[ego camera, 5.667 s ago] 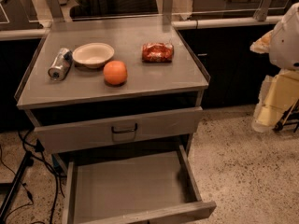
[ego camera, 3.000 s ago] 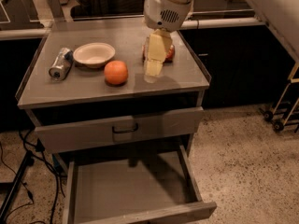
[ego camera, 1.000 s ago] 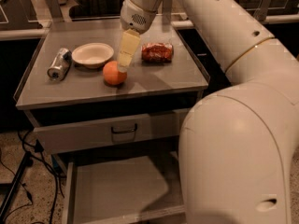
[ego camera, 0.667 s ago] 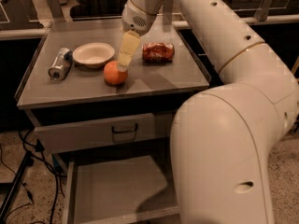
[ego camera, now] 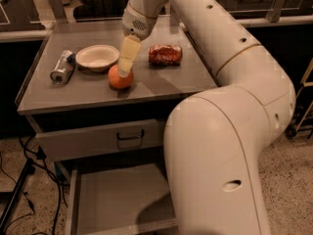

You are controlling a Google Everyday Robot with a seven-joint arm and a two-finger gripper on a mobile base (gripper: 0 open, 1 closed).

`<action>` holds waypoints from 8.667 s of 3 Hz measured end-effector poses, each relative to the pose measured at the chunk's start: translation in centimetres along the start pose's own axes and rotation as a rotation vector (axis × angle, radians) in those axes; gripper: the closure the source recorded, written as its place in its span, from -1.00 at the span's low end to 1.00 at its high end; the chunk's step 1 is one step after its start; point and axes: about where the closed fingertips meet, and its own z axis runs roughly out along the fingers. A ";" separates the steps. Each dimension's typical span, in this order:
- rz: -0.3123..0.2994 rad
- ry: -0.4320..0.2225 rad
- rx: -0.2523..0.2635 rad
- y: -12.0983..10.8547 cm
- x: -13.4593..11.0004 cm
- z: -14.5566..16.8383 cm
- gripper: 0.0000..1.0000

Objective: Place orange into middle drawer

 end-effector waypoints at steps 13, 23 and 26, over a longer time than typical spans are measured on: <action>0.039 -0.091 0.218 5.5 1.9 -2.1 1.00; 0.225 -0.072 -0.088 24.5 12.2 18.3 1.00; 0.334 -0.053 -0.134 27.2 13.9 24.8 1.00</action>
Offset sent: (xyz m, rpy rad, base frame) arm -0.0379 0.0275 -0.0326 -0.2244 0.1555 0.0099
